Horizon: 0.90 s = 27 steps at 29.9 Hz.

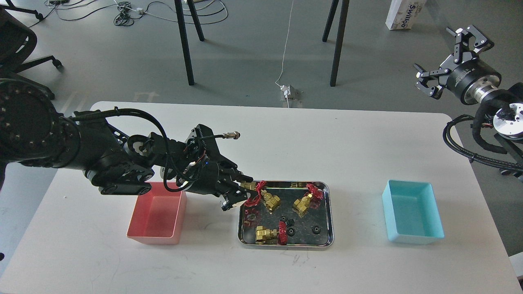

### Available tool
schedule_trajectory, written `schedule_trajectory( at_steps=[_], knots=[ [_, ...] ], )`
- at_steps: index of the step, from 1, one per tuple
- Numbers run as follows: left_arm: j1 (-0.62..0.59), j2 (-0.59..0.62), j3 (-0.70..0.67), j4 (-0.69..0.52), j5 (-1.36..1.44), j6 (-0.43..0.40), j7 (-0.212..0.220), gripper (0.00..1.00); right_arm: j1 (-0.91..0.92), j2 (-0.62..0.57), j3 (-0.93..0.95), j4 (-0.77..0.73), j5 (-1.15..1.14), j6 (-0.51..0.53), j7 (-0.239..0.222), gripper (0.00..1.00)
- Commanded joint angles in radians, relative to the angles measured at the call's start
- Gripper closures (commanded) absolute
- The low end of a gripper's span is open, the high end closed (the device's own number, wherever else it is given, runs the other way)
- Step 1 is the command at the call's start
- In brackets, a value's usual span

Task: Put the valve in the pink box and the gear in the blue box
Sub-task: 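Lift the valve and carry it over the pink box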

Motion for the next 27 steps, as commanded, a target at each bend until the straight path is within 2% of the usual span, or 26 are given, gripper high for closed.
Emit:
schedule_trajectory(
  at_steps=[1, 7, 12, 16, 27],
  knots=[
    [-0.009, 0.088, -0.011, -0.018, 0.045, 0.000, 0.000, 0.69, 0.039, 0.009, 0.014, 0.009, 0.001, 0.010, 0.000, 0.01],
    [-0.015, 0.318, -0.100, -0.136, 0.142, 0.000, 0.000, 0.69, 0.165, -0.001, 0.022, 0.121, 0.000, 0.015, -0.008, 0.01],
    [-0.014, 0.472, -0.129, -0.204, 0.214, 0.001, 0.000, 0.69, 0.297, 0.005, -0.015, 0.107, -0.003, 0.002, -0.086, 0.01],
    [-0.014, 0.572, -0.158, -0.245, 0.243, 0.001, 0.000, 0.69, 0.303, 0.013, -0.049, 0.087, -0.002, 0.002, -0.091, 0.01],
    [0.086, 0.667, -0.161, -0.230, 0.358, 0.003, 0.000, 0.69, 0.236, 0.008, -0.047, 0.087, -0.002, 0.004, -0.091, 0.01]
  ],
)
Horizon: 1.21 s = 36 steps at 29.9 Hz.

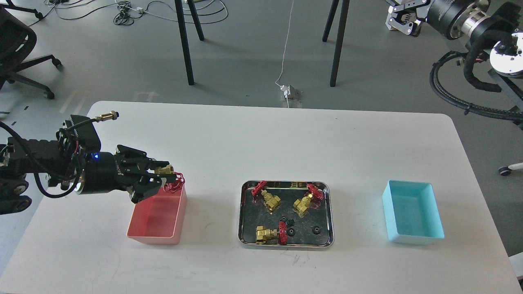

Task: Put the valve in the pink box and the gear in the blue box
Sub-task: 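Lift the valve and carry it over the pink box, then lower the valve into the pink box and open the left gripper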

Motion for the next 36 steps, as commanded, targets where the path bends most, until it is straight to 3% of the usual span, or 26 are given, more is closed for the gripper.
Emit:
schedule_trajectory(
  at_steps=[1, 16, 26, 36],
  knots=[
    [0.037, 0.011, -0.003, 0.014, 0.022, 0.004, 0.000, 0.69, -0.016, -0.006, 0.002, 0.000, 0.000, 0.002, 0.000, 0.01],
    [0.145, -0.037, -0.006, 0.138, 0.022, 0.007, 0.000, 0.69, -0.053, -0.011, 0.013, 0.001, 0.000, 0.002, 0.002, 0.01],
    [0.257, -0.087, -0.084, 0.190, 0.022, 0.007, 0.000, 0.67, -0.076, -0.014, 0.015, 0.005, 0.002, 0.000, 0.005, 0.01],
    [0.277, -0.106, -0.090, 0.232, 0.023, 0.009, 0.000, 0.59, -0.088, -0.020, 0.016, 0.008, 0.002, -0.001, 0.005, 0.01]
  ],
)
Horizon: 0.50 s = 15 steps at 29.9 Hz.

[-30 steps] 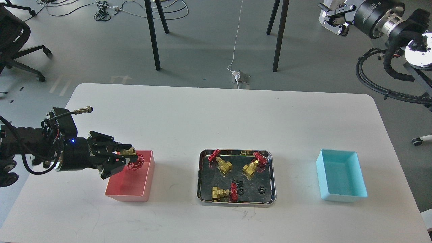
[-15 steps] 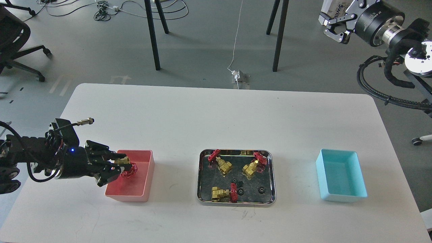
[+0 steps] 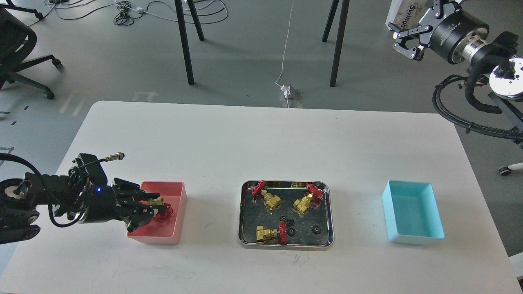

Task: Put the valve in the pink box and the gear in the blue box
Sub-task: 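Lower the valve into the pink box and open the left gripper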

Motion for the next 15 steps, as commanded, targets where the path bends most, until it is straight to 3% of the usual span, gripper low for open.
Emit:
schedule_trajectory(
  at_steps=[1, 5, 8, 15],
  knots=[
    [-0.001, 0.000, 0.000, 0.000, 0.000, 0.003, 0.000, 0.57, -0.002, -0.001, 0.000, 0.000, 0.000, -0.001, 0.001, 0.01],
    [-0.001, 0.000, -0.004, -0.006, -0.003, 0.030, 0.000, 0.48, -0.002, -0.001, 0.000, 0.000, 0.000, -0.002, 0.001, 0.01],
    [0.001, 0.004, -0.023, -0.014, -0.003, 0.032, 0.000, 0.33, -0.004, -0.001, 0.000, 0.002, 0.000, -0.002, 0.001, 0.01],
    [0.004, 0.015, -0.059, -0.028, -0.009, 0.032, 0.000, 0.21, -0.005, -0.001, -0.002, 0.003, 0.000, -0.002, 0.001, 0.01]
  ],
)
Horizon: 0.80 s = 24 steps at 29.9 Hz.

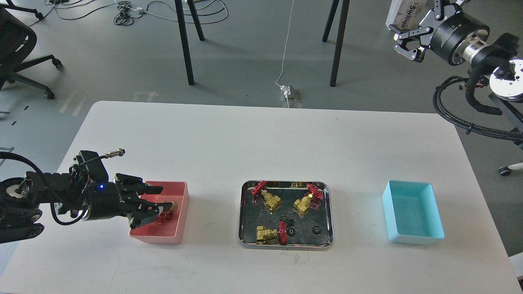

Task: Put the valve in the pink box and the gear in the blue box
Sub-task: 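Lower the valve into the pink box and open the left gripper, then withdraw the left gripper upward away from the pink box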

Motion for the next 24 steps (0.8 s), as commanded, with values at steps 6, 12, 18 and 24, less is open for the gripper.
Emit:
schedule_trajectory(
  at_steps=[6, 12, 18, 24],
  knots=[
    [-0.005, 0.106, -0.238, -0.094, -0.033, -0.030, 0.000, 0.19, -0.006, 0.002, -0.018, 0.000, -0.015, 0.005, 0.003, 0.01],
    [0.006, 0.171, -0.565, -0.257, -0.333, -0.230, 0.000, 0.17, -0.003, 0.011, -0.103, 0.028, -0.298, 0.026, 0.006, 0.01],
    [0.067, 0.009, -0.868, -0.264, -0.863, -0.356, 0.000, 0.15, -0.003, 0.011, -0.187, 0.184, -0.717, 0.104, 0.009, 0.01],
    [0.311, -0.229, -1.387, -0.233, -1.188, -0.614, 0.000, 0.08, 0.105, -0.009, -0.478, 0.371, -0.975, 0.224, 0.011, 0.01]
  ],
)
